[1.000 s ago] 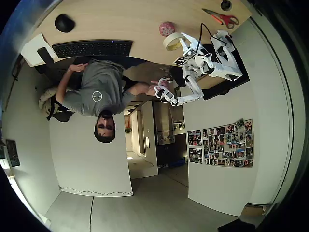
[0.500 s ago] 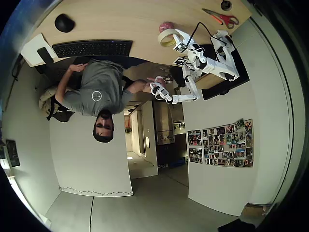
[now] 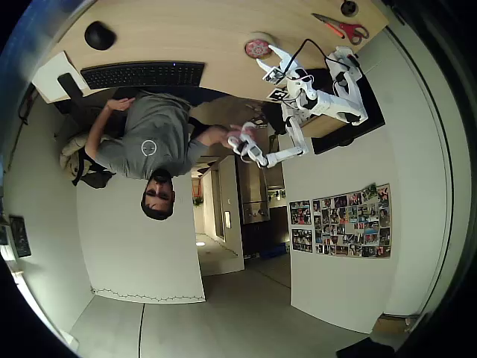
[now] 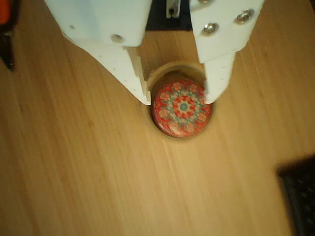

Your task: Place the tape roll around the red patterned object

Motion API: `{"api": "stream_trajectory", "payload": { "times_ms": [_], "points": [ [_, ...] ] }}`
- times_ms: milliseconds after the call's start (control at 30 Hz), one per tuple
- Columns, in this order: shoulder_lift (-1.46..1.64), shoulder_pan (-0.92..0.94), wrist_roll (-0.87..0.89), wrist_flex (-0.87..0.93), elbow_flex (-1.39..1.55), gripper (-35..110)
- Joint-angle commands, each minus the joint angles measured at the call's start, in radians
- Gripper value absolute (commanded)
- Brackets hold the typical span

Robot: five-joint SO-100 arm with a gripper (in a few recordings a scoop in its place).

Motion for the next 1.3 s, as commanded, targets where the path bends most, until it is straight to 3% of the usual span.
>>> {"api": "stream_trajectory", "payload": {
  "times_ms": [0, 233, 500, 767, 933, 1267],
  "points": [
    [0.054, -0.044, -0.054, 0.175, -0.183, 36],
    [0.101, -0.207, -0.198, 0.442, -0.492, 35],
    [0.049, -0.456, -0.206, 0.443, -0.442, 39],
    [-0.123, -0.535, -0.219, 0.437, -0.563, 40],
    [-0.049, -0.517, -0.225, 0.489, -0.526, 41],
    [0.324, -0.508, -0.213, 0.494, -0.183, 41]
  ]
}}
